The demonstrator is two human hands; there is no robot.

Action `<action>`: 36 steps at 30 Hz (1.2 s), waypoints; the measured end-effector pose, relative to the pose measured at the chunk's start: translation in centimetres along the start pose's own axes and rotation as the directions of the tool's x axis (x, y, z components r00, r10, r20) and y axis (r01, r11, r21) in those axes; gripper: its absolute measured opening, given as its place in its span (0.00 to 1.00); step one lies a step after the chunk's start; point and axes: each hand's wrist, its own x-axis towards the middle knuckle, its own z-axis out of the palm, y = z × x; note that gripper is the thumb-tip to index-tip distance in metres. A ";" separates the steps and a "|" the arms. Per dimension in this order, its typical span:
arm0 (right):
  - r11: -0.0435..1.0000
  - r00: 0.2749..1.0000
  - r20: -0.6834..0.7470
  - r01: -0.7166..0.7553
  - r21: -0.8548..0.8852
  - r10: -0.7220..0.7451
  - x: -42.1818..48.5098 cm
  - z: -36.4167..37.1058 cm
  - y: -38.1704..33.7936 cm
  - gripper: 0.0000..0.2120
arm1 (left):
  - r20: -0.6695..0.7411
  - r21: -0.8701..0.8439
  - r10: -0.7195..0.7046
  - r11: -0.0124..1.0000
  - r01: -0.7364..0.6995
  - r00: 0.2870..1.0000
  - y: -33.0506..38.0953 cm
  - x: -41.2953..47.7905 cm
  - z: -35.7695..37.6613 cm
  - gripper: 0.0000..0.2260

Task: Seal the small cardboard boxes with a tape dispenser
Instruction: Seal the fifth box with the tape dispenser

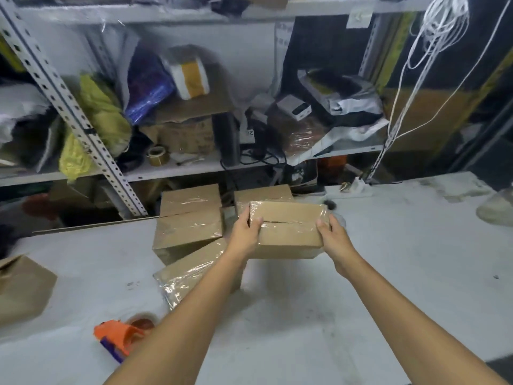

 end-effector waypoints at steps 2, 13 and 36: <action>1.000 1.000 0.011 -0.011 0.004 0.011 1.3 -0.8 0.8 0.21 | -0.002 -0.047 -0.031 0.998 0.031 1.000 -0.1 0.5 1.3 0.25; 0.995 0.990 0.108 -0.080 -0.060 0.086 6.1 0.3 4.2 0.23 | -0.049 -0.104 -0.192 0.977 0.186 0.980 -5.7 4.3 3.0 0.22; 0.843 0.976 0.191 0.017 -0.538 0.102 10.6 3.0 5.3 0.34 | -0.116 0.126 -0.252 0.956 0.266 0.961 -7.7 7.6 0.9 0.19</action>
